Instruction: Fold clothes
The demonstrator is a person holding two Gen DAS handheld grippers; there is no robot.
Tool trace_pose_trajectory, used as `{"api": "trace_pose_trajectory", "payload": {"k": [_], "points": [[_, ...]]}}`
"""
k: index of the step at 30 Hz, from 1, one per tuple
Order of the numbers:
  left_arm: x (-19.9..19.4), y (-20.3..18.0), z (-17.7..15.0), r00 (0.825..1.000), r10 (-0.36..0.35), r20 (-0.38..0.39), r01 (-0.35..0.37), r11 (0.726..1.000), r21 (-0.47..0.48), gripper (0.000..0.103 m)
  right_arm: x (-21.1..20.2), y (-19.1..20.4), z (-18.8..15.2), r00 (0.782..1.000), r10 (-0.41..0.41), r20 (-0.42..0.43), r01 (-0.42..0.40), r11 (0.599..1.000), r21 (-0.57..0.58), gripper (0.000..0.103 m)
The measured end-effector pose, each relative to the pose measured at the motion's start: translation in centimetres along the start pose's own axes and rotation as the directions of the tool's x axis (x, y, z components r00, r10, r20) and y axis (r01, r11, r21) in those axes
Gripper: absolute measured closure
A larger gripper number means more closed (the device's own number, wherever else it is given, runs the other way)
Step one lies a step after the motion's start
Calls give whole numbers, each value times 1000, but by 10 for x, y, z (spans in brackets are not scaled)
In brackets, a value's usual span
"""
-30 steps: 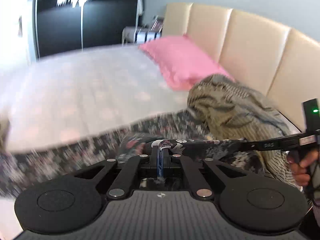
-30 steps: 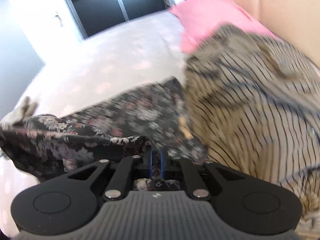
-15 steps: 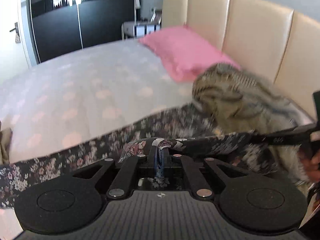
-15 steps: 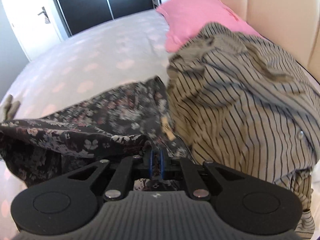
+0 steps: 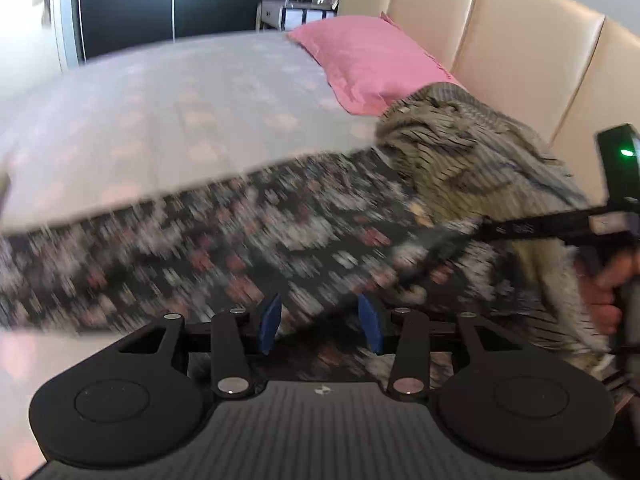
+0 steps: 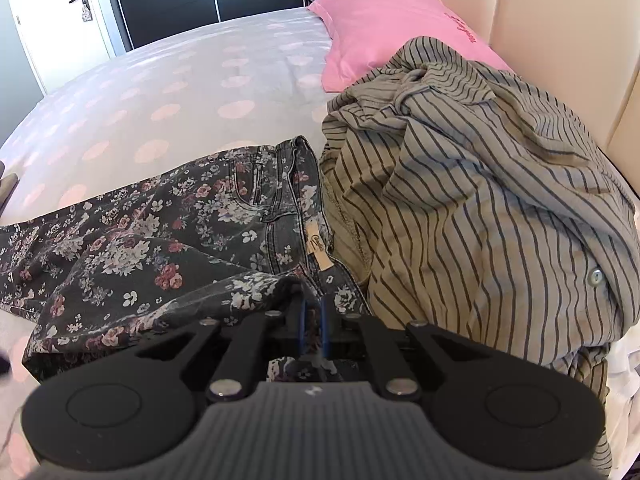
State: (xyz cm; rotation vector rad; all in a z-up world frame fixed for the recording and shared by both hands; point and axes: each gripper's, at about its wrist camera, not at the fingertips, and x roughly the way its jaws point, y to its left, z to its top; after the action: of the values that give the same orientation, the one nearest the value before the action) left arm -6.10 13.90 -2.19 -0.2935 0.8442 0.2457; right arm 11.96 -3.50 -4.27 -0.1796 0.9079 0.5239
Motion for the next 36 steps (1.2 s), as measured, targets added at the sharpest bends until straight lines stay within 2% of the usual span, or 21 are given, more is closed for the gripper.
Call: {"api": "trace_pose_trajectory", "payload": {"k": [2,5,9,13,18,20,23,24,26,27,29,33,36], "points": [[3,0,-14,998,-47,-46,44,997,-61,63,0,1,-1,1000,-3,-2,3,1000,-3,95],[11,1,-35,989,-92,-117,73,985,-159,63,0,3,-1,1000,-9,-1,9,1000,-12,95],[31,-2,-59,971,-104,-215,46,964,-261,63,-2,5,-1,1000,-15,6,15,999,-29,95],[48,0,-73,958,-137,-252,30,921,-388,63,-3,6,-2,1000,-17,8,17,999,-41,95],[70,-4,-89,942,-148,-301,-9,886,-464,63,-3,8,-3,1000,-18,10,18,998,-53,94],[75,-2,-91,945,-136,-298,-19,885,-465,64,-2,8,-4,1000,-18,10,19,998,-60,94],[83,0,-94,949,-119,-292,-33,883,-467,74,-1,9,-4,1000,-20,7,21,997,-68,95],[85,1,-94,950,-113,-290,-38,883,-468,82,-1,9,-4,1000,-20,6,20,997,-68,95],[90,3,-96,953,-101,-287,-48,882,-469,89,-1,8,-4,1000,-17,4,17,998,-66,95],[93,4,-97,954,-95,-285,-52,881,-470,95,-1,7,-4,1000,-15,5,15,998,-64,95],[85,13,-98,958,-111,-263,-27,883,-469,98,-3,7,-3,1000,-9,10,10,998,-59,94],[44,46,-87,978,-22,-206,-75,889,-451,101,-8,5,-3,1000,-1,23,2,998,-56,94],[12,71,-79,986,46,-162,-114,891,-439,102,-11,4,-4,1000,5,27,-4,999,-51,94]]}}
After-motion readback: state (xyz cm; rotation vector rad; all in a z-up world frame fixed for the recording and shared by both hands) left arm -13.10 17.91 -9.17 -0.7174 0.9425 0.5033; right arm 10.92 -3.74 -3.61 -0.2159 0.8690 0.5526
